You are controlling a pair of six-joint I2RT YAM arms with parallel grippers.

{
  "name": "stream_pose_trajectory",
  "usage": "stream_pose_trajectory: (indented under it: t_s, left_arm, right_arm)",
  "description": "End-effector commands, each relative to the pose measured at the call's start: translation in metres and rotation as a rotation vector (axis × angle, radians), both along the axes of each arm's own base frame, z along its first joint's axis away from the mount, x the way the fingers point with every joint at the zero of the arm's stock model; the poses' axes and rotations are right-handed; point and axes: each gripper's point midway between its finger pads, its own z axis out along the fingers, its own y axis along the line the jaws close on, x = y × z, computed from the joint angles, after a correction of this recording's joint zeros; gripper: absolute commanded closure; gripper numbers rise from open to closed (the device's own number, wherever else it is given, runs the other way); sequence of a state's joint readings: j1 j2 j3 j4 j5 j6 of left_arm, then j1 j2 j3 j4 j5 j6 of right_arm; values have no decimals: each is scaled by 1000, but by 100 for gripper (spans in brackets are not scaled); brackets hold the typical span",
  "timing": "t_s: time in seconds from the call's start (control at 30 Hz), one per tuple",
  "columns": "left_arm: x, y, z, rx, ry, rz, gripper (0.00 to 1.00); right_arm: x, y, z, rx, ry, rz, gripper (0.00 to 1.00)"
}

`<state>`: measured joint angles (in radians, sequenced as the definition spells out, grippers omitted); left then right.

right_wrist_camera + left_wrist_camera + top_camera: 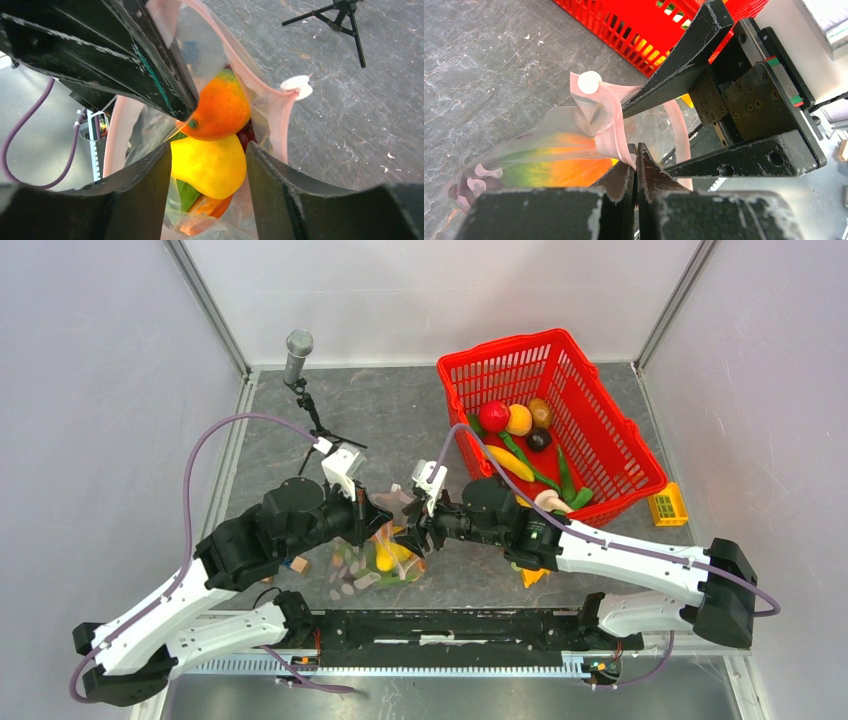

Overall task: Place the food in the zip-top bag and seal the zipper
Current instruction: Place the fake fruit in the zipper food storage bag, then pick up the fake fruit from the bin.

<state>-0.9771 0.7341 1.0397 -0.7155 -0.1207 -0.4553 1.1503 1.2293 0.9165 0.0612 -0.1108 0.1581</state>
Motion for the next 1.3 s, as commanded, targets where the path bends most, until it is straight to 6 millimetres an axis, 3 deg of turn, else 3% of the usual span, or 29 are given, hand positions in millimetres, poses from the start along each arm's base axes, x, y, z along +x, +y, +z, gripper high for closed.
stream_pose_trajectory:
  t_s: [0.0,0.13,0.37,0.43,0.53,0.63,0.8,1.0,1.13,1.27]
  left_arm:
    - [6,-15,32,-123,-70,-13,97]
    - [7,-12,33,-125,-79,-2,97]
    - [15,9,37,-160,-129,102,97]
    - [15,12,39,-179,-144,113,97]
    - [13,7,38,-180,-141,80,97]
    - [9,-2,32,-155,-114,38,97]
    - [8,-5,28,-146,-103,20,97]
    - [7,-6,32,-156,-106,17,97]
    - [6,-6,31,-162,-98,11,97]
    - [2,-5,28,-159,-90,3,97]
  right_arm:
    - [-1,5,32,85,-63,23,33]
    - [5,-10,45,93,-105,-31,31]
    - [22,-66,106,199,-268,-226,19]
    - [41,-88,115,177,-313,-362,15]
    - [81,-130,112,44,-325,-660,14]
    - [112,-156,109,-45,-331,-783,12]
    - [167,-212,86,-66,-238,-976,13]
    - [221,-269,21,-146,-39,-1121,6]
    - [249,-294,-29,-179,98,-1165,2]
    - [267,-297,-69,-216,197,-1166,2]
